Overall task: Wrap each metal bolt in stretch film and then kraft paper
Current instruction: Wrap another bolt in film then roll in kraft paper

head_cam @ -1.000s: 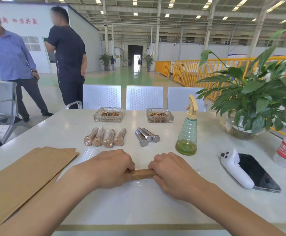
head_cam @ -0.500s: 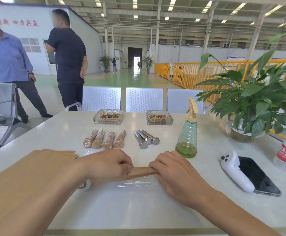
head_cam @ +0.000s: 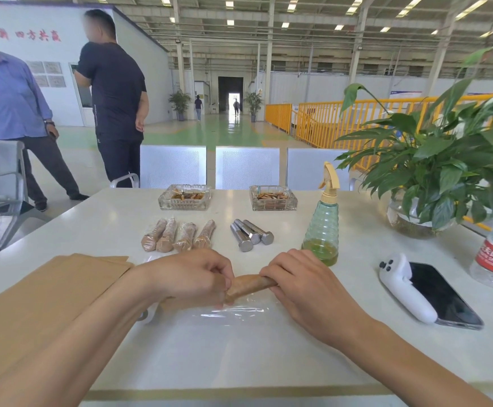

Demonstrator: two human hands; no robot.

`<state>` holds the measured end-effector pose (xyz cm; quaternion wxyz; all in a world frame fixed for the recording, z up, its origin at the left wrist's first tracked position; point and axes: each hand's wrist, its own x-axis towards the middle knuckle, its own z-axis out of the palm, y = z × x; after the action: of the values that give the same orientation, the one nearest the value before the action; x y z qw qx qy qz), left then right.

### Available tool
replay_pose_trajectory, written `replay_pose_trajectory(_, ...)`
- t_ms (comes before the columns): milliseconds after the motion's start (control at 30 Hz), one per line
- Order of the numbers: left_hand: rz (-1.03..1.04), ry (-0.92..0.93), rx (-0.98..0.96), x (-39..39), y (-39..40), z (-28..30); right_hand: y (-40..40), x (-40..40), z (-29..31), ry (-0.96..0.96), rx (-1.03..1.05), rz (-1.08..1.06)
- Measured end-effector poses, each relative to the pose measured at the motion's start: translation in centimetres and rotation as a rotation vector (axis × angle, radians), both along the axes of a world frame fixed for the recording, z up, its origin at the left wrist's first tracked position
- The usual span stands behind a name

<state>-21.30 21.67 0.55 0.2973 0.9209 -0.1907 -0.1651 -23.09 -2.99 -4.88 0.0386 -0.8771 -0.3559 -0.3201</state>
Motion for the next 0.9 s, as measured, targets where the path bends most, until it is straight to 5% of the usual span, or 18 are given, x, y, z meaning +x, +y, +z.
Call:
replay_pose_trajectory(167, 0.063, 0.063, -0.085, 0.2, -0.2, -0.7, 0.1, -0.4, -0.4, 0.047, 0.110, -0.094)
replay_pose_trajectory(300, 0.181, 0.163, -0.201, 0.2, 0.4, -0.9, 1.1, -2.1, -1.1, 0.163, 0.840, -0.334)
replay_pose_trajectory(367, 0.229, 0.190, -0.244, 0.1, 0.3, -0.9, 1.4, -2.5, -0.9, 0.377, 1.231, -0.430)
replay_pose_trajectory(467, 0.274, 0.239, -0.331, -0.1, -0.1, -0.9, 2.7, -2.5, -0.6, 0.973, 1.602, -0.369)
replay_pose_trajectory(600, 0.227, 0.255, -0.339, -0.8, -1.0, -0.9, 3.8, -1.9, 0.0, 1.252, 1.670, -0.208)
replay_pose_trajectory(900, 0.215, -0.128, -0.160, -1.9, -2.7, -0.7, 5.1, -0.4, 0.4, 1.220, 1.919, -0.222)
